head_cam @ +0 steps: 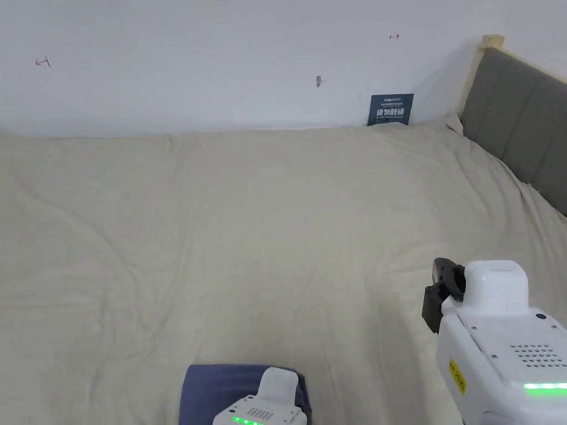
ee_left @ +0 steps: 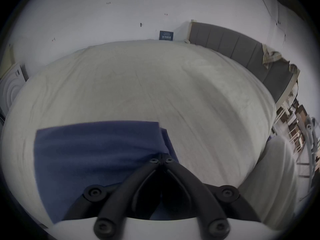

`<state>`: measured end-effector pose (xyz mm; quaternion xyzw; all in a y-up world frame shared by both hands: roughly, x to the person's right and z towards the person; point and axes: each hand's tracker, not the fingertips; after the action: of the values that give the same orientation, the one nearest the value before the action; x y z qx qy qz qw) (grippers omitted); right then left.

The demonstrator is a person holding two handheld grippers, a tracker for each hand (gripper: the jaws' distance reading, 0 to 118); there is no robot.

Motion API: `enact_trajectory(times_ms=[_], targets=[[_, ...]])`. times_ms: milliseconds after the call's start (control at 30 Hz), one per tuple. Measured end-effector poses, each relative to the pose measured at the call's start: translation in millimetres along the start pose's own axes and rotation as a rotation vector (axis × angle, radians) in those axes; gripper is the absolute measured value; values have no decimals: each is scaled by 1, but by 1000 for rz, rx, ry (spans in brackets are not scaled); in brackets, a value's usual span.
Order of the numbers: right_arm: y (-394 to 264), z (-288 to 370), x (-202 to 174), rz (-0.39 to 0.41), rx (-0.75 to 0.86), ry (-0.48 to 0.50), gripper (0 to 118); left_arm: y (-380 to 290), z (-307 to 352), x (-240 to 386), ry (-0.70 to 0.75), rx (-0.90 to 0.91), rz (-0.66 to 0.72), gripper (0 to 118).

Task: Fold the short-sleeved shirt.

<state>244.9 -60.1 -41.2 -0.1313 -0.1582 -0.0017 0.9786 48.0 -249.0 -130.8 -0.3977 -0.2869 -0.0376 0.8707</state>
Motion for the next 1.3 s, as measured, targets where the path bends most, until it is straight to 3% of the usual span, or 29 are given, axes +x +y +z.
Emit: enact_trajectory(times_ms=[267,467,700,900,1300], targets=[[13,29,-22,-3,84,49,0,54,114,-28,64,346,-84,0],[20,35,-41,5,133,80,0,79,185,-58,232,547,-136,0],[24,33,-54,10,171,99,0,82,235,-111,406,708,-63,0],[26,31,-58,3,190,101,0,79,256,-141,484,752,-27,0],[24,26,-66,10,180,120,0,69,250,-143,480,723,4,0]])
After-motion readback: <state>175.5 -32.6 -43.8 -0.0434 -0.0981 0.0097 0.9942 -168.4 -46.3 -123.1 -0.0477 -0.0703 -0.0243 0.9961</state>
